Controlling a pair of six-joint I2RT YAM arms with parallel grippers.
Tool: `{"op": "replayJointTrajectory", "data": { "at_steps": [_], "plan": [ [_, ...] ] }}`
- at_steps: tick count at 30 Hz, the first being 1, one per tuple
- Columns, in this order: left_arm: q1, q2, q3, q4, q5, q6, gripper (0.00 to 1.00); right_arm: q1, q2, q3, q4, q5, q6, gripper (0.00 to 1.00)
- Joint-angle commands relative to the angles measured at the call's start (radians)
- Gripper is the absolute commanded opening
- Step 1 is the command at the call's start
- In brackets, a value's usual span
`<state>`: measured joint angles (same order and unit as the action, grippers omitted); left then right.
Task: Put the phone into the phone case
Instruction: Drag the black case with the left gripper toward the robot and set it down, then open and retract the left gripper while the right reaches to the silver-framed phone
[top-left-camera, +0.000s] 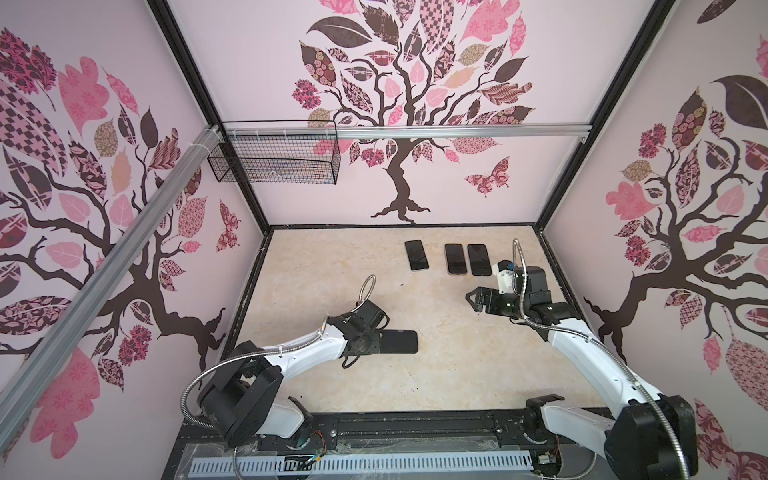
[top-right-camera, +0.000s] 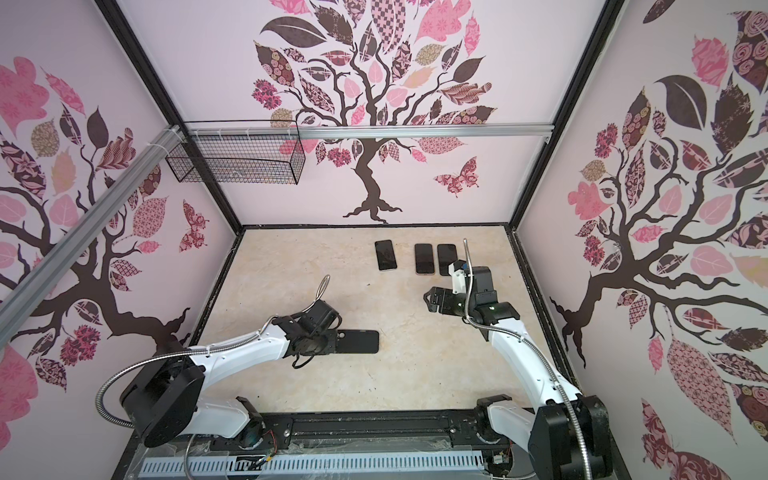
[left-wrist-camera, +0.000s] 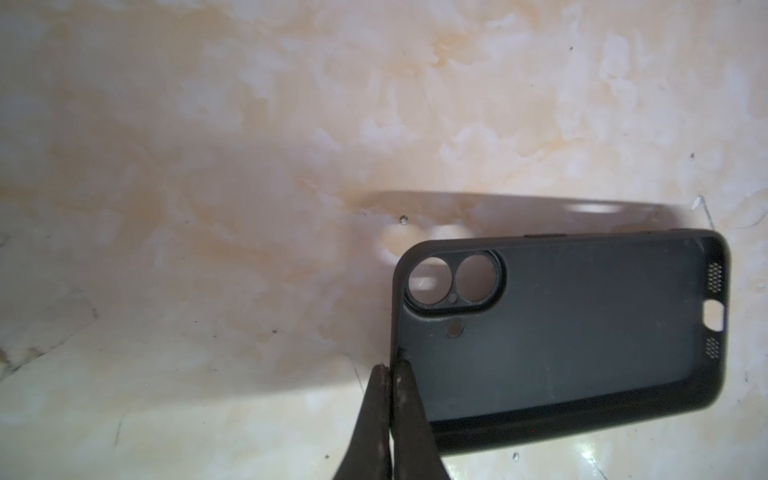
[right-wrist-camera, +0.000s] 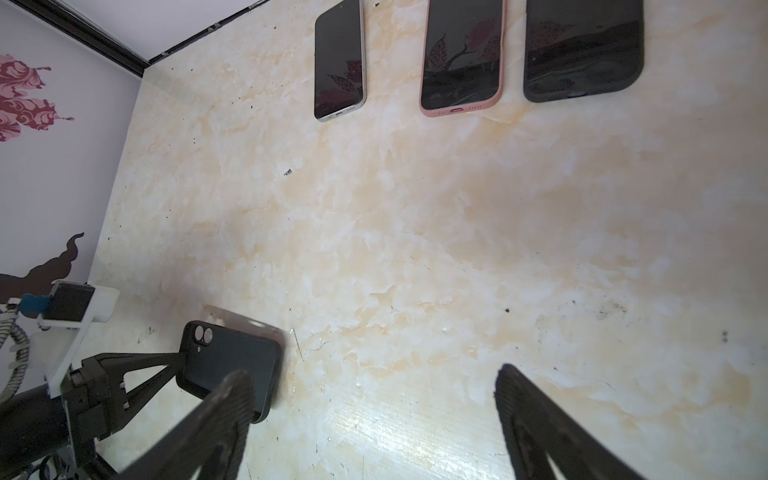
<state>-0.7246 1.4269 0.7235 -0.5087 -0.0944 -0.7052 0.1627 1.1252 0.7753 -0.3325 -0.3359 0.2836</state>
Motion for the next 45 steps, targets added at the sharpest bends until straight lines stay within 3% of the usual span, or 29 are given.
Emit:
{"op": "replayJointTrajectory", "data": {
  "at_steps": [1, 11, 20, 24, 30, 33, 37, 45],
  "plan": [
    [-0.036, 0.026, 0.004, 0.047, -0.023, -0.040, 0.00, 0.007, 0.011, 0.042, -0.014, 0.016, -0.022, 0.94],
    [-0.077, 0.088, 0.021, 0.057, -0.007, -0.099, 0.02, 0.009, 0.024, 0.051, -0.022, 0.026, -0.026, 0.95],
    [-0.076, -0.025, 0.056, -0.009, -0.017, -0.083, 0.37, 0.019, 0.068, 0.097, -0.030, 0.039, -0.040, 0.97],
    [-0.075, -0.113, 0.067, -0.051, -0.077, -0.045, 0.61, 0.036, 0.148, 0.154, -0.044, 0.039, -0.063, 0.99],
    [-0.066, -0.246, 0.062, -0.151, -0.240, 0.010, 0.75, 0.123, 0.304, 0.294, -0.117, 0.127, -0.130, 1.00],
    [-0.056, -0.305, 0.052, -0.201, -0.298, 0.025, 0.89, 0.171, 0.378, 0.353, -0.113, 0.179, -0.142, 1.00],
    [-0.048, -0.397, 0.018, -0.211, -0.319, 0.054, 0.93, 0.206, 0.492, 0.457, -0.112, 0.232, -0.151, 1.00],
    [-0.024, -0.566, -0.058, -0.248, -0.300, -0.006, 0.93, 0.216, 0.807, 0.752, -0.128, 0.250, -0.168, 1.00]
  ]
}}
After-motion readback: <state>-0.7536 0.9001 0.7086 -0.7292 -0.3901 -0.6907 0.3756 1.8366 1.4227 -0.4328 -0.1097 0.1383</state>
